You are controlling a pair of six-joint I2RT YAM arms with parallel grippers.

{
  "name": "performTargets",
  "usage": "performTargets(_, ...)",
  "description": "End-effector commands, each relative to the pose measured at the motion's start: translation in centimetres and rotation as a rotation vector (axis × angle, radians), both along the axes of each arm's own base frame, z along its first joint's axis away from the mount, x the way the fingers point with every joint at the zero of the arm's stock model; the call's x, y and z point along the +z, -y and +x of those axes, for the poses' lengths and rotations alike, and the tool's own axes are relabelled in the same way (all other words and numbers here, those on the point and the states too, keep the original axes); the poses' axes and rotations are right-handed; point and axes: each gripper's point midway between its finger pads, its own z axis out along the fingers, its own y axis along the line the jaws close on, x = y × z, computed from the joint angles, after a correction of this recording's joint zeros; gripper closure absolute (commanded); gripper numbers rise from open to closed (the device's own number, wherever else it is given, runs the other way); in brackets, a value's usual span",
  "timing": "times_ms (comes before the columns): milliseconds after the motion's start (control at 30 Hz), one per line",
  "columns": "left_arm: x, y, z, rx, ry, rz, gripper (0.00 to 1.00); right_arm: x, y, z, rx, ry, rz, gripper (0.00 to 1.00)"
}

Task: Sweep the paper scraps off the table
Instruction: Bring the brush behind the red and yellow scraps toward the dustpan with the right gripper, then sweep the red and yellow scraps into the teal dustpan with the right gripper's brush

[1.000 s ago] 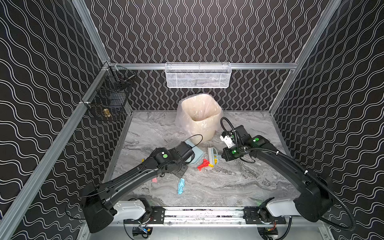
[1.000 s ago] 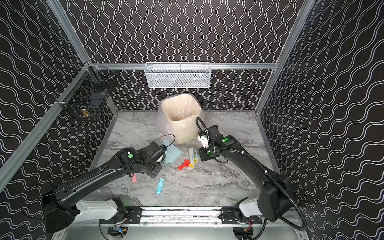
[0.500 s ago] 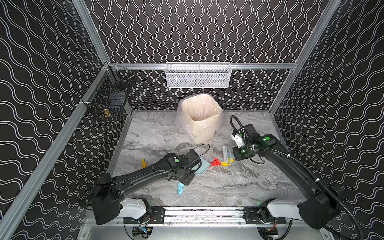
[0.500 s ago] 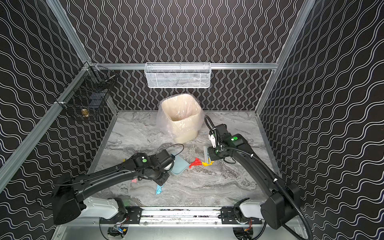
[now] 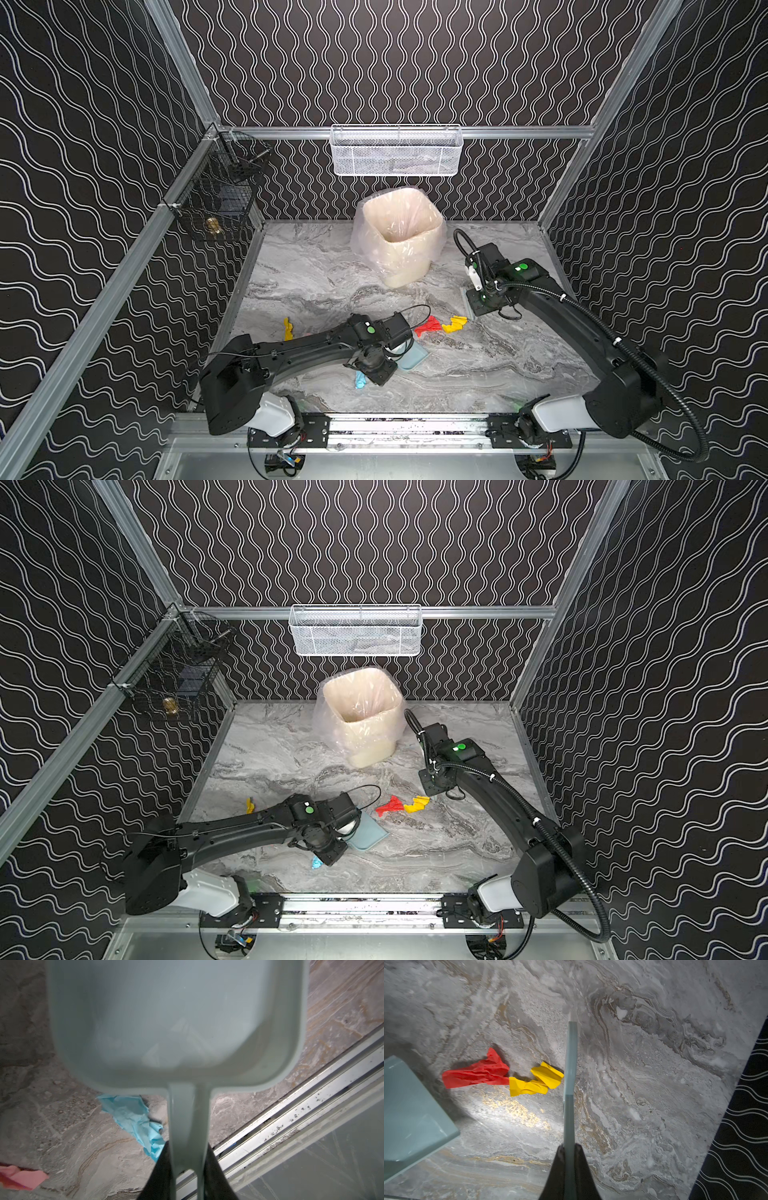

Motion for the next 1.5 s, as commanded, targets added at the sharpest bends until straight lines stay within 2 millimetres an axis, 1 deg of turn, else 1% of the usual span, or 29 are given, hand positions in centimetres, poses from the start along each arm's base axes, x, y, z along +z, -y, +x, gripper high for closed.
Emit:
performTargets(0, -0.4, 0.5, -0.4, 0.004, -0.028, -0.006, 1.0, -0.5, 1.1, -0.4, -0.016, -0.014, -0.056, 1.0)
performTargets(167, -0.9, 0.6, 0.1, -0.002, -0.01, 0.007, 1.0, -1.9, 0.7, -0.8, -0.006, -0.066, -0.049, 1.0)
performTargets(333, -2.0, 1.3, 0.7, -0.005, -0.002, 0.013, 1.0, -2.9, -0.3, -1.0, 0.023, -0.106, -0.01, 1.0)
performTargets(567, -2.8, 2.1, 1.4, -0.008, 0.012, 0.008, 1.0, -2.2, -3.0, -1.0, 0.087, -0.109, 0.071, 1.0)
performTargets(767, -3.4, 2.6, 2.0, -0.018, 0.013, 0.002, 1.0, -2.3, -4.9, -1.3, 0.137, -0.129, 0.113, 1.0)
performTargets(900, -3.6, 3.1, 2.2, -0.03, 0.008, -0.007, 1.0, -2.0, -7.1, -2.0, 0.194, -0.14, 0.148, 1.0)
performTargets(1000, -3.6, 3.5, 2.2, -0.038, 0.003, -0.021, 1.0, -1.3, -8.9, -2.4, 0.233, -0.131, 0.193, 1.0)
performTargets(1067, -3.7, 3.7, 2.2, -0.04, -0.001, -0.027, 1.0, -0.7, -9.6, -2.4, 0.246, -0.117, 0.217, 1.0)
performTargets(1133, -3.7, 3.8, 2.2, -0.044, -0.002, -0.032, 1.0, -0.2, -9.5, -2.2, 0.246, -0.097, 0.209, 1.0)
performTargets(1167, -3.8, 3.8, 2.2, -0.045, -0.002, -0.035, 1.0, 0.0, -8.9, -2.0, 0.235, -0.086, 0.183, 1.0)
performTargets(1233, -4.0, 3.9, 2.1, -0.05, -0.009, -0.034, 1.0, 0.3, -7.1, -1.5, 0.192, -0.047, 0.102, 1.0)
performTargets(1300, -4.1, 3.9, 1.9, -0.055, -0.018, -0.037, 1.0, 0.7, -4.8, -1.2, 0.139, -0.026, 0.023, 1.0)
performTargets(1333, -4.2, 4.0, 1.8, -0.06, -0.021, -0.037, 1.0, 0.7, -4.1, -1.4, 0.12, -0.029, 0.007, 1.0)
performTargets(1400, -4.2, 4.0, 1.5, -0.069, -0.035, -0.043, 1.0, 0.5, -2.8, -1.8, 0.085, -0.04, -0.011, 1.0)
performTargets(1467, -4.2, 4.0, 1.1, -0.08, -0.049, -0.046, 1.0, 0.1, -1.9, -2.3, 0.062, -0.051, -0.021, 1.0)
